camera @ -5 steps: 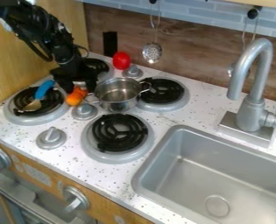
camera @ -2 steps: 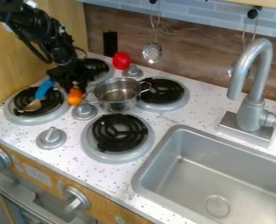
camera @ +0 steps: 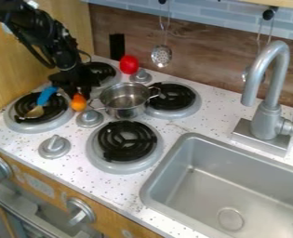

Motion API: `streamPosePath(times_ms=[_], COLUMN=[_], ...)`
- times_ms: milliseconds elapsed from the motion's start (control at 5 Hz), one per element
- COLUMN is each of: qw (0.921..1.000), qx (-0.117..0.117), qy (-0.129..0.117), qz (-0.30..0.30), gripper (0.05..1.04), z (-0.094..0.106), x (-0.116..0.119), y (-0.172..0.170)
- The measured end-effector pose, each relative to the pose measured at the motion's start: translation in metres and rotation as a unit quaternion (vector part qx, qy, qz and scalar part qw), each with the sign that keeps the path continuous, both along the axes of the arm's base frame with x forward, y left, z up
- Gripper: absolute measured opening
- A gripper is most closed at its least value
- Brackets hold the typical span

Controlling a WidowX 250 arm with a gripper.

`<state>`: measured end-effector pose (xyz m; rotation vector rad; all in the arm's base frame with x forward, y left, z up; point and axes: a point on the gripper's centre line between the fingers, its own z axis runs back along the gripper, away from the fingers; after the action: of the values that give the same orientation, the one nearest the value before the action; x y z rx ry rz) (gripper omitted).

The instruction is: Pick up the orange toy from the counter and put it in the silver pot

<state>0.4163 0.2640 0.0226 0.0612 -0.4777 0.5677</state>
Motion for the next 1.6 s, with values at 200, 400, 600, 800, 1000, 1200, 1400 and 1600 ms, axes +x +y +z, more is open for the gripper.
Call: streamPosePath(times_ms=[200,400,600,800,1000,1200,1400,1600], qw=[0.9999,0.9988,0.9963,0.9958,0.9966,0.9950,0.9923,0.9883], qx=[-0.008,0.006,0.041,0.032,0.031,0.022,0.022,0.011], qy=[-0.002,-0.027,-0.046,-0.069,-0.076,-0.086,-0.094,-0.108], qz=[0.014,0.040,0.060,0.052,0.004,-0.046,-0.077,-0.107], gripper=[0.394,0.388,0.388,0.388,0.388,0.388,0.388,0.388], z=[0.007,0.043,0.078,0.094,0.092,0.080,0.072,0.068], x=[-0.004,-0.006,-0.013,-0.017,-0.007,0.003,0.010,0.016], y=[-0.001,0.007,0.013,0.002,-0.032,-0.060,-0.081,-0.100])
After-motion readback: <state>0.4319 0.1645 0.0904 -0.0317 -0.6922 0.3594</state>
